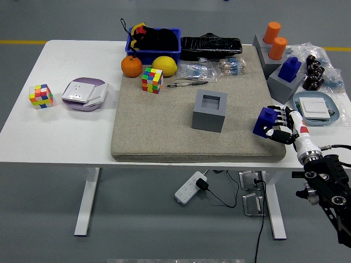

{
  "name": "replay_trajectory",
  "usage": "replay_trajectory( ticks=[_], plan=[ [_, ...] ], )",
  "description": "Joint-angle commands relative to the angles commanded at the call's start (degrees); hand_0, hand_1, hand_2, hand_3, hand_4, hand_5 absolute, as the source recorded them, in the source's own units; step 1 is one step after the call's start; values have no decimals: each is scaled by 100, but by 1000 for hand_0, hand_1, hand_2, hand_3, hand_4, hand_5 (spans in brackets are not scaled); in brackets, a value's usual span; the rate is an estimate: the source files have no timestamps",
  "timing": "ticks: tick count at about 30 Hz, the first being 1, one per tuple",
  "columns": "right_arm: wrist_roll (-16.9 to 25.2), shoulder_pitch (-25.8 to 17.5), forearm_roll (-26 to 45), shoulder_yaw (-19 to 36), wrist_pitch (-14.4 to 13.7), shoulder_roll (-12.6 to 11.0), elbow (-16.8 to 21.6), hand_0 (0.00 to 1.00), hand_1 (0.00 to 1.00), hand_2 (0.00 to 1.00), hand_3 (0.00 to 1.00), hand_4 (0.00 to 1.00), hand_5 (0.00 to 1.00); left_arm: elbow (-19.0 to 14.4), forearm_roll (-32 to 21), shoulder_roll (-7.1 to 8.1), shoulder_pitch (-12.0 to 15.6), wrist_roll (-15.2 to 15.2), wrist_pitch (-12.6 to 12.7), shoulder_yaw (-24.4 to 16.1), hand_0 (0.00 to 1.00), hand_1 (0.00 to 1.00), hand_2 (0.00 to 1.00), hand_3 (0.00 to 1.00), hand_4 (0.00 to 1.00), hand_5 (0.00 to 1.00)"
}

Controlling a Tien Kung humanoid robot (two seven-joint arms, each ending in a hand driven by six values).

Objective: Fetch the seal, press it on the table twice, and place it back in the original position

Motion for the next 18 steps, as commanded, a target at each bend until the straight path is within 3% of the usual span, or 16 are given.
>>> replay_trajectory(
  ticks=[9, 18],
  plan=[
    [-154, 67, -235, 229, -68, -201, 704, 603, 439, 453, 475, 662, 2, -4, 1, 7, -2, -5, -11, -25, 822, 789, 753, 812, 724, 376],
    [-328, 436, -462, 206, -89, -306, 1403, 602, 438, 453, 472, 660, 2, -4, -11, 24, -31, -4, -25, -33, 823, 790, 753, 812, 724, 373]
  ],
)
